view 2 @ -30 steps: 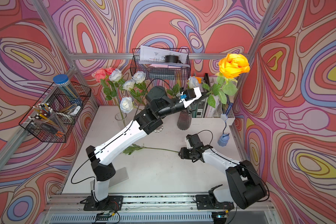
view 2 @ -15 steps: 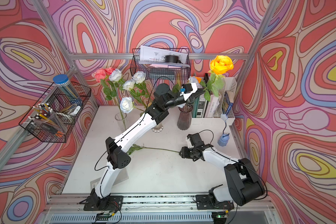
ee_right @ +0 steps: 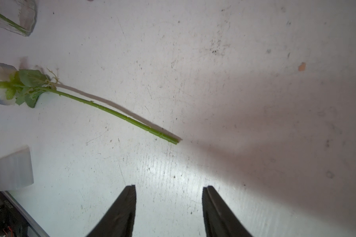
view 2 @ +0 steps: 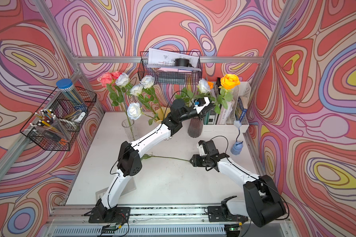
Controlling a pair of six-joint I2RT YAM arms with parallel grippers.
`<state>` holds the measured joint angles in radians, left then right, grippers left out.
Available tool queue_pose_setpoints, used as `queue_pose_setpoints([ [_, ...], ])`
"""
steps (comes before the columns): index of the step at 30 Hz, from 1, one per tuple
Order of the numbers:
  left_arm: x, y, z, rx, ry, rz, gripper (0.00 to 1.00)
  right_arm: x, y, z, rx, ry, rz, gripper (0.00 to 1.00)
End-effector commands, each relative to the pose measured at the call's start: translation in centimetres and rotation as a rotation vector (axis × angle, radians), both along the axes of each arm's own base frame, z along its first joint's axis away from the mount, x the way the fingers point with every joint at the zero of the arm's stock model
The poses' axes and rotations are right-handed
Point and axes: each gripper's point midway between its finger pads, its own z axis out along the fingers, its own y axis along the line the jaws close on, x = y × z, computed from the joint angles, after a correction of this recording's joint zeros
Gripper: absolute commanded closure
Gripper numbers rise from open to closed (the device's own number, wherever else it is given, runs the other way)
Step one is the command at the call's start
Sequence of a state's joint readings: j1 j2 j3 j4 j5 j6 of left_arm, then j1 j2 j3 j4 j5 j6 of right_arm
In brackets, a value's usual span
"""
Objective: Arrange the flowers in different vases according to their colors
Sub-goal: Insert the flower into the vase.
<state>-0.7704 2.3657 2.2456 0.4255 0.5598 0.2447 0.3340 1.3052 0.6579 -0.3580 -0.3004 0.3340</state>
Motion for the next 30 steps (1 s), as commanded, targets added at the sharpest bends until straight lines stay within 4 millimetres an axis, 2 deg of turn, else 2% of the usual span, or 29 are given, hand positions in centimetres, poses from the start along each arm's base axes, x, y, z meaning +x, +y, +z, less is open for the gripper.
queue_pose_setpoints([
  [1,1.3,1.7,0.8,-0.064,-0.005,0.089,0.74,0.4,0.2,1.1,0.016,-0.023,0.012,0.46],
  [2,1.7,2.2,0.7,-0.073,0.014,0.113,0.54,0.3,0.2,1.1,0.020,-0.021,0.014,0.45],
  [3,2.0,2.6,0.5,-0.071,0.030,0.127,0.46,0.3,0.3,1.1,0.023,-0.020,0.014,0.45],
  [8,2.1,4.5,1.5,-0.062,0.053,0.206,0.27,0.2,0.5,1.5,0.040,-0.030,0.017,0.45],
  [12,1.8,6.2,2.9,-0.061,0.062,0.271,0.23,0.1,0.7,2.0,0.064,-0.043,0.014,0.45],
  [15,1.6,7.2,3.0,-0.049,0.080,0.305,0.22,0.0,0.7,2.1,0.072,-0.047,0.014,0.45],
  [21,-0.6,9.3,2.7,-0.041,0.155,0.305,0.17,0.0,1.0,2.5,0.089,-0.052,0.028,0.44],
  [26,-3.7,11.4,-0.3,0.045,0.285,0.328,0.15,0.8,2.3,3.6,0.127,-0.086,0.097,0.44],
  [30,-7.0,15.2,-3.8,0.104,0.425,0.424,0.18,2.0,3.8,4.6,0.169,-0.111,0.152,0.44],
])
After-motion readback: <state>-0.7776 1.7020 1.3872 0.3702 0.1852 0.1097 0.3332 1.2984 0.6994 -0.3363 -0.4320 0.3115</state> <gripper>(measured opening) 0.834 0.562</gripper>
